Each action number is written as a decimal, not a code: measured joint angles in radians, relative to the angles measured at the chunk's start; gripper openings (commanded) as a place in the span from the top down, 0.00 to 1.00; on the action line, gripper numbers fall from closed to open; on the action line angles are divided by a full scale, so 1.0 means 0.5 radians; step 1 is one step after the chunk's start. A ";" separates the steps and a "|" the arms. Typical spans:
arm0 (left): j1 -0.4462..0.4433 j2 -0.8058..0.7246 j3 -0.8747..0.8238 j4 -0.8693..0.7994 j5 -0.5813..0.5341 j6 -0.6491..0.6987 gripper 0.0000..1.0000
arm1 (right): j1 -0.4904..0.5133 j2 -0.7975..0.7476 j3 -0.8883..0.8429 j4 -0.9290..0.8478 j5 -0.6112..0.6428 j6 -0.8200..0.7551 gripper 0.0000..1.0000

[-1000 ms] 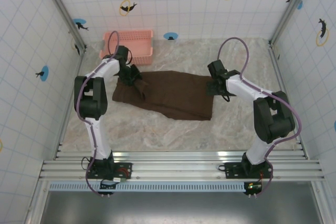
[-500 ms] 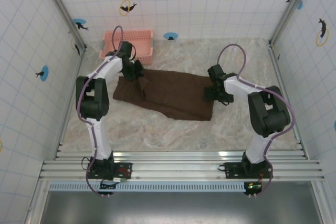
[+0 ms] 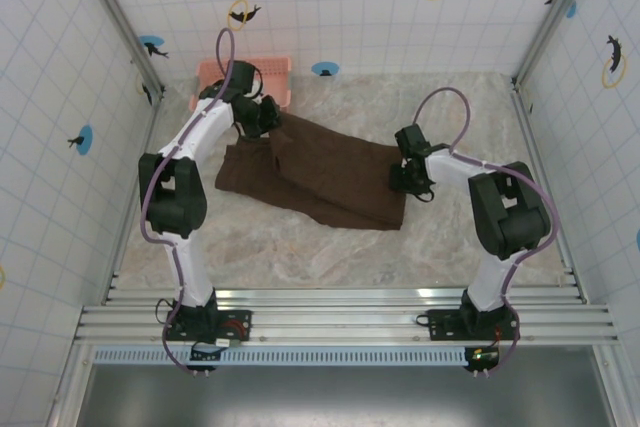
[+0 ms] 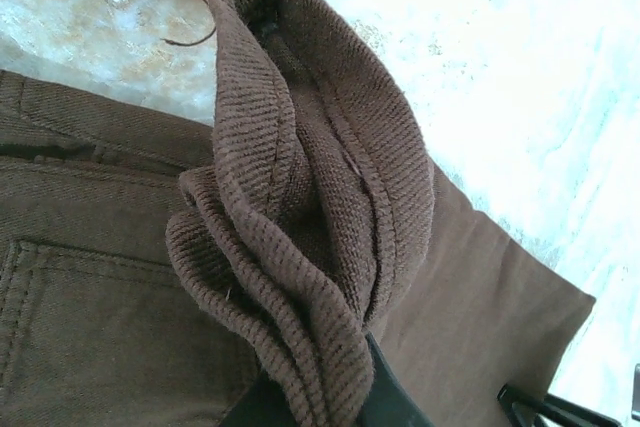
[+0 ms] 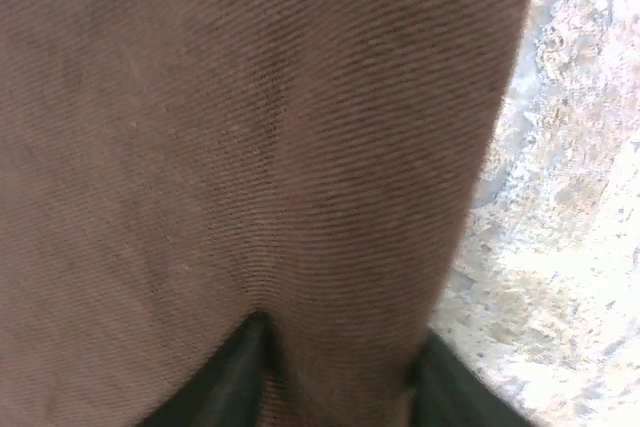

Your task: Roll up the long pants

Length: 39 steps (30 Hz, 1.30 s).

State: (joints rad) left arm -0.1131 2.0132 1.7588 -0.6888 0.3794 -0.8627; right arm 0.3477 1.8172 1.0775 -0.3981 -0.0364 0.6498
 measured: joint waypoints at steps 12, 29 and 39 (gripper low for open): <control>-0.003 -0.005 0.016 -0.126 -0.040 0.153 1.00 | -0.034 -0.072 0.030 -0.217 0.171 -0.077 1.00; -0.099 -0.005 -0.317 -0.079 0.101 0.401 0.79 | -0.419 -0.324 0.067 -0.479 0.126 -0.380 1.00; 0.127 -0.037 -0.702 -0.041 -0.364 0.562 0.12 | -0.640 -0.395 0.067 -0.752 0.419 -0.472 1.00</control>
State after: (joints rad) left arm -0.0494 1.9945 1.4078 -0.7094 0.1974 -0.5816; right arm 0.0277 1.6196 1.1110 -0.7738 0.1730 0.4137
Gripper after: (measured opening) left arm 0.880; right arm 0.087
